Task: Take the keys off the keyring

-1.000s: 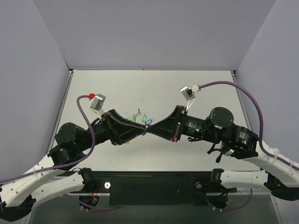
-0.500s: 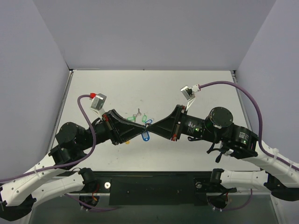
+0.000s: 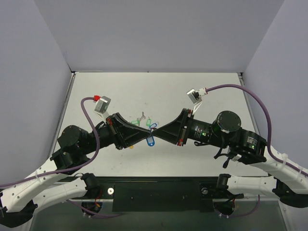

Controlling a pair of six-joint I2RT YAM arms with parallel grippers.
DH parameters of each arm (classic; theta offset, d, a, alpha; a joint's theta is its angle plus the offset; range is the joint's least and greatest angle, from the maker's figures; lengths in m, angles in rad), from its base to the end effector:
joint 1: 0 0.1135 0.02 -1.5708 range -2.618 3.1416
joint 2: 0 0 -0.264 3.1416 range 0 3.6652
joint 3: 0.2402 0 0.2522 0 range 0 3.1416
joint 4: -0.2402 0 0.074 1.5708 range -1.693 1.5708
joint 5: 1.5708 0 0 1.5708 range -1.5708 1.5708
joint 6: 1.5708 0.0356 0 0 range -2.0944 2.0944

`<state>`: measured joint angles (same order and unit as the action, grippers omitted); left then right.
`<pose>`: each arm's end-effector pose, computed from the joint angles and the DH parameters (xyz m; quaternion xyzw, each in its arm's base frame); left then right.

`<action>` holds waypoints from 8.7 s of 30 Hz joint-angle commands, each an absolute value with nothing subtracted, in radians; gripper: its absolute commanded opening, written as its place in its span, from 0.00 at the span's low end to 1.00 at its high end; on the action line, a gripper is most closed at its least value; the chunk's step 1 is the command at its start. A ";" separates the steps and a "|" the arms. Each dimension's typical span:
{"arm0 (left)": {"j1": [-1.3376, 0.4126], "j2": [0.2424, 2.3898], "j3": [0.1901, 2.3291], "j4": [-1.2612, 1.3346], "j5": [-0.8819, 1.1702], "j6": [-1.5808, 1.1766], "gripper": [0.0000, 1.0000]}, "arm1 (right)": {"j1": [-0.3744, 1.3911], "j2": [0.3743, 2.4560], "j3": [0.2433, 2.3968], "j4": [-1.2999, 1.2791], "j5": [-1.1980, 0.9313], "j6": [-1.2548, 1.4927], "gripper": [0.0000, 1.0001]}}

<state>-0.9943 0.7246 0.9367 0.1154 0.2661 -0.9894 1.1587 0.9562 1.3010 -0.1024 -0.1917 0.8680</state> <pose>0.0749 -0.1323 0.4336 0.1093 0.5770 -0.7167 0.3762 0.0674 0.1711 0.4946 -0.1634 0.5962 0.6963 0.3646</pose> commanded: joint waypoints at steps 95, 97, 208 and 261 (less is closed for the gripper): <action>-0.999 0.917 1.390 -0.561 0.768 -0.654 0.00 | 1.170 0.939 1.281 -0.239 -0.630 0.770 0.00; -0.999 0.939 1.407 -0.584 0.781 -0.635 0.00 | 1.172 0.937 1.279 -0.244 -0.637 0.765 0.00; -1.022 0.692 0.861 0.261 0.411 -1.029 0.29 | 1.170 0.943 1.345 -0.161 -0.330 0.847 0.00; -1.022 0.749 0.991 -0.051 0.591 -0.919 0.00 | 1.166 0.968 1.405 -0.316 -0.446 0.804 0.00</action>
